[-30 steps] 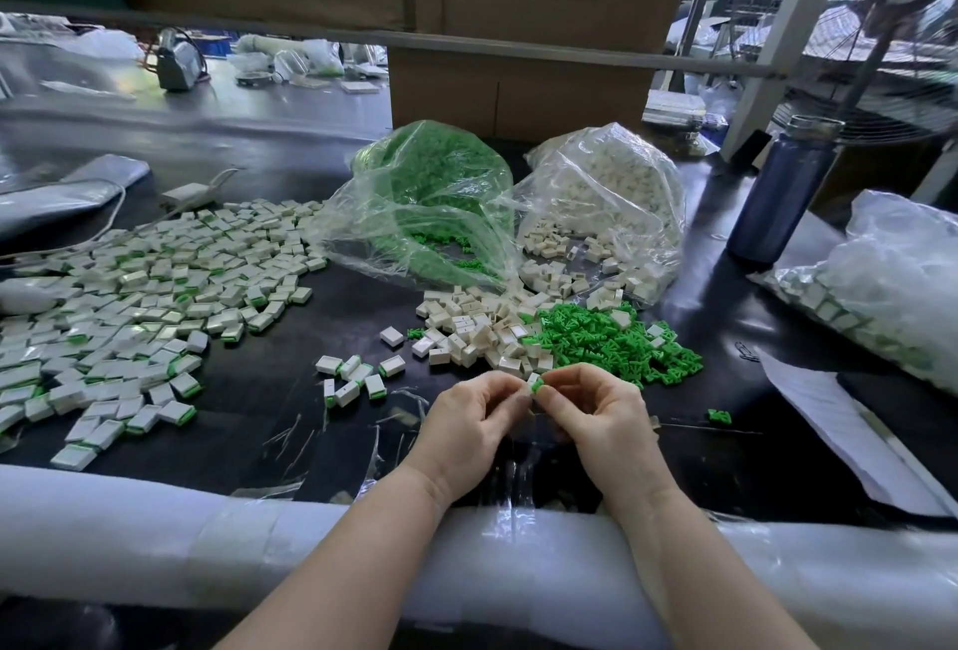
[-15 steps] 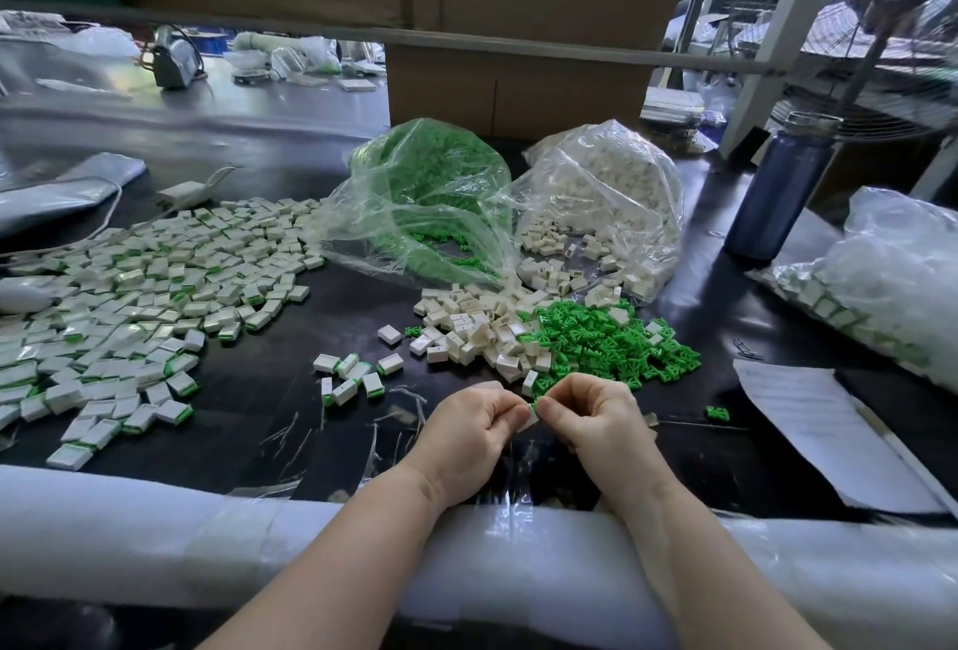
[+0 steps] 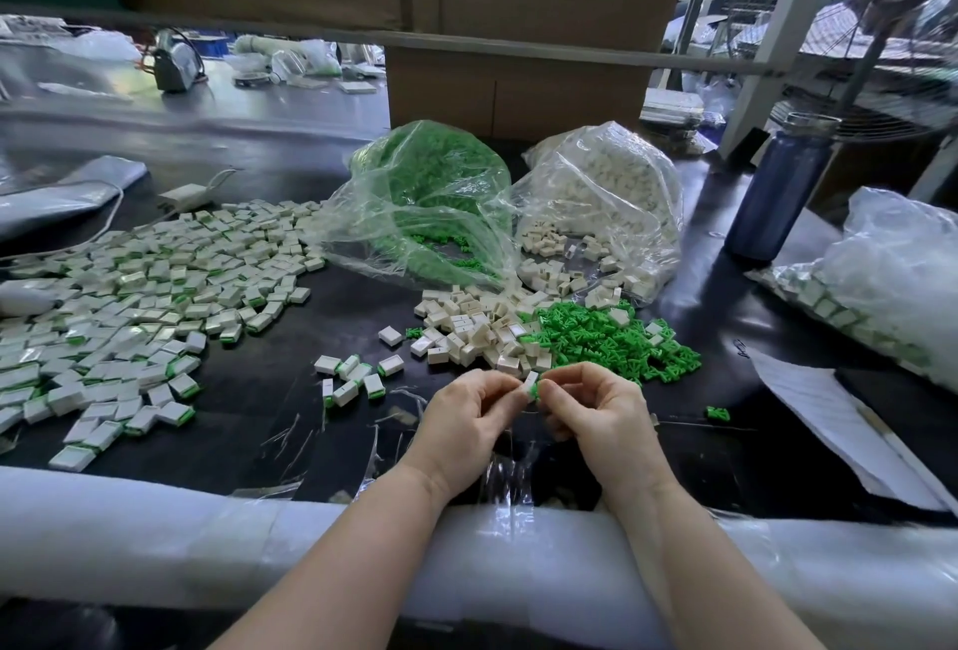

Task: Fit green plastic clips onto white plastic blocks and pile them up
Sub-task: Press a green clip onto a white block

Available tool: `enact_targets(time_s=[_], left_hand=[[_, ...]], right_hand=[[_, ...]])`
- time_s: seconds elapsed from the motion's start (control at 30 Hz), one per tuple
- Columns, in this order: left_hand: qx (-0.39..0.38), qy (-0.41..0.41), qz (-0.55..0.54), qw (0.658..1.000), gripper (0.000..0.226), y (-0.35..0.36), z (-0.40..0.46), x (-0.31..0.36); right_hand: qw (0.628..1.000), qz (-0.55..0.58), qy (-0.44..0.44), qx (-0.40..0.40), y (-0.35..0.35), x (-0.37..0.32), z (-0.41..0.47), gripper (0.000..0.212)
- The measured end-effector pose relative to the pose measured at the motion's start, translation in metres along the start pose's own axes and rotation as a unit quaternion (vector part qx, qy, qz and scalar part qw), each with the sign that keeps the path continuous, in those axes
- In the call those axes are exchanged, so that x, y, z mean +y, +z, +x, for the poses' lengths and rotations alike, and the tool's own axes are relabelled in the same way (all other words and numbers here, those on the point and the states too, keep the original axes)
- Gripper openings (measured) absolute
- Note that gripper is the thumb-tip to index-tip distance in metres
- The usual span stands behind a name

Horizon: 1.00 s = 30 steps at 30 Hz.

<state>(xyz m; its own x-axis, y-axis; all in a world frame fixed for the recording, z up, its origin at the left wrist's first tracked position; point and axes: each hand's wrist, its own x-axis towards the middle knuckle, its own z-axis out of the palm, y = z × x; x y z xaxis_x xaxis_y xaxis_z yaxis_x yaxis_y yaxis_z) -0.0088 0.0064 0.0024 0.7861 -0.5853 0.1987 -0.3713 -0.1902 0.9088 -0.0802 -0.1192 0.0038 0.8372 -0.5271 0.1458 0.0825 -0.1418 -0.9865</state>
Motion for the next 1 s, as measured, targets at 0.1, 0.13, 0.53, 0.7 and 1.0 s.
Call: enact_targets(time_s=[0.1, 0.13, 0.53, 0.7, 1.0], left_hand=[[-0.015, -0.013, -0.011, 1.0, 0.009, -0.0015, 0.0005, -0.0006], [-0.018, -0.018, -0.017, 1.0, 0.008, -0.0018, 0.0005, -0.0006], [-0.028, -0.021, 0.059, 0.998, 0.012, -0.0001, -0.0006, -0.0031], [-0.032, -0.011, 0.091, 0.995, 0.011, -0.0005, -0.0009, -0.0033], [-0.048, 0.053, 0.163, 0.984, 0.016, -0.0009, -0.0015, 0.0007]], right_hand=[[1.0, -0.015, -0.012, -0.011, -0.0005, -0.0005, -0.0002, 0.015], [1.0, -0.021, -0.012, -0.013, -0.0002, -0.0004, 0.0, 0.016], [0.989, -0.143, -0.003, -0.039, 0.0001, -0.0006, -0.0002, 0.025], [0.986, -0.152, 0.004, -0.064, -0.002, -0.0018, -0.0005, 0.023], [0.981, -0.181, -0.002, -0.074, -0.0025, -0.003, -0.0008, 0.026]])
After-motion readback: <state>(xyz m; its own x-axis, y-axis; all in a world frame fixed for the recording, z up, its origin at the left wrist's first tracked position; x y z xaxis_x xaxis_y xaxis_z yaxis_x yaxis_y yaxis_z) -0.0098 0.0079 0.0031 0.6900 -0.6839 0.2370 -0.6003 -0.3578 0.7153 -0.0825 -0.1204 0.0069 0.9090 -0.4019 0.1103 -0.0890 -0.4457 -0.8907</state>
